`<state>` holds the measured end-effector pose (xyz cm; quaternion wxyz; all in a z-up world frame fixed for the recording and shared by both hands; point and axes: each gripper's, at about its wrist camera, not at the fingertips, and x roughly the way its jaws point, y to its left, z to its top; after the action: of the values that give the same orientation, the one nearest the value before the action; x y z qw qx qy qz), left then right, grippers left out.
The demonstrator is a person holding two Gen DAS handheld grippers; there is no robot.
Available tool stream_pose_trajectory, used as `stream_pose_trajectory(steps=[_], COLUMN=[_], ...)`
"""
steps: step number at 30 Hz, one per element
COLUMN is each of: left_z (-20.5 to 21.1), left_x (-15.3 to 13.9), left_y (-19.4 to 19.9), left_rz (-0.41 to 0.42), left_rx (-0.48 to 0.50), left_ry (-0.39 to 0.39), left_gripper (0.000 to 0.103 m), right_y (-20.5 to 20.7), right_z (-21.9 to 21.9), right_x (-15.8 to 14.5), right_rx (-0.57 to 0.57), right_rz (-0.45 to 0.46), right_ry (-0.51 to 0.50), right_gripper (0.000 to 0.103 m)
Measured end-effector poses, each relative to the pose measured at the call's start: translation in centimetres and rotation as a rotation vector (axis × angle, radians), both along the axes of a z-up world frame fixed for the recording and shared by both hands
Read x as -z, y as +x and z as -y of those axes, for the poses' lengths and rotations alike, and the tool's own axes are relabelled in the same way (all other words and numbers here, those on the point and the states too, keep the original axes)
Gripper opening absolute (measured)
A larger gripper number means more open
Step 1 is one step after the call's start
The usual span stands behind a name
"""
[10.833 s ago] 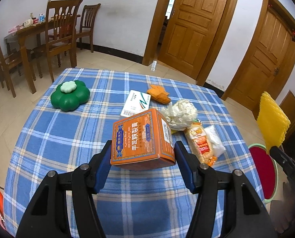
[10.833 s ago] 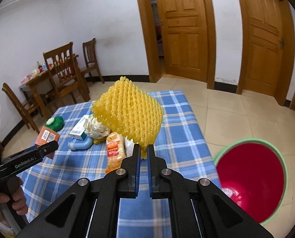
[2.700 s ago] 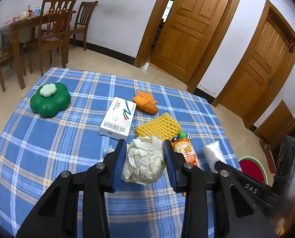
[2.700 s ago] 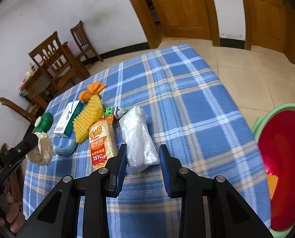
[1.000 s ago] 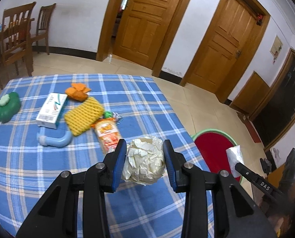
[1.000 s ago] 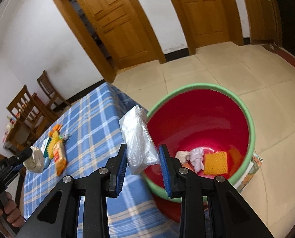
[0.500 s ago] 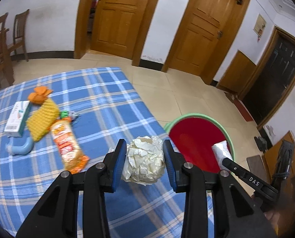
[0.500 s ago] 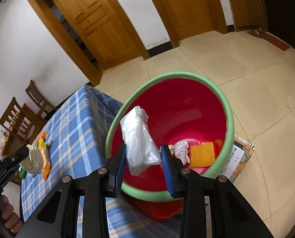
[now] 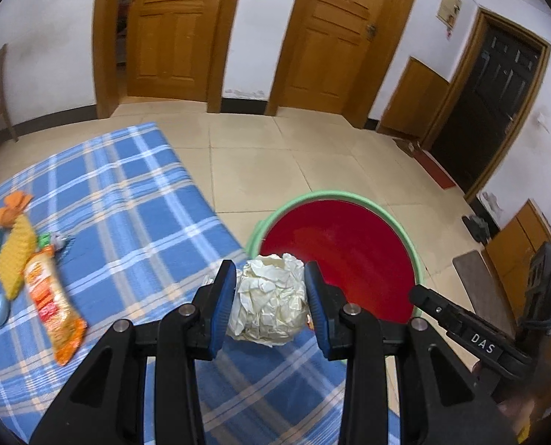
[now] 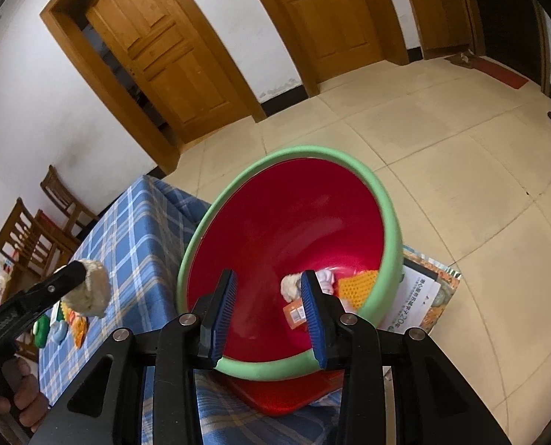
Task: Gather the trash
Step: 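Drop the bag in the basin with the right gripper while the left drops the paper ball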
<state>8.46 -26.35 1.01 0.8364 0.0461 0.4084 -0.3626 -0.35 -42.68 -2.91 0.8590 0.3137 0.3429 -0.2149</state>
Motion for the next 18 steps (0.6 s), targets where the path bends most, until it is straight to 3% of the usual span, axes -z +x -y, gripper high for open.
stream_pose_trajectory(steps=[9, 14, 18], left_z=[3.8, 4.4, 4.0], left_x=[1.4, 1.2, 0.7], left_y=[-0.9, -1.5, -1.7], left_rz=[-0.025, -0.031, -0.017], left_rx=[0.095, 0.112, 0.104], left_ry=[0.019, -0.018, -0.027], left_gripper=[0.038, 0.054, 0.059], right_y=[-1.1, -1.3, -1.3], right_z=[1.0, 1.2, 1.2], right_x=[0.4, 0.5, 0.5], right_rx=[0.036, 0.041, 0.043], right_rz=[0.004, 0.007, 0.008], right_ry=[0.021, 0.028, 0.03], right_gripper=[0.037, 0.037, 0.037])
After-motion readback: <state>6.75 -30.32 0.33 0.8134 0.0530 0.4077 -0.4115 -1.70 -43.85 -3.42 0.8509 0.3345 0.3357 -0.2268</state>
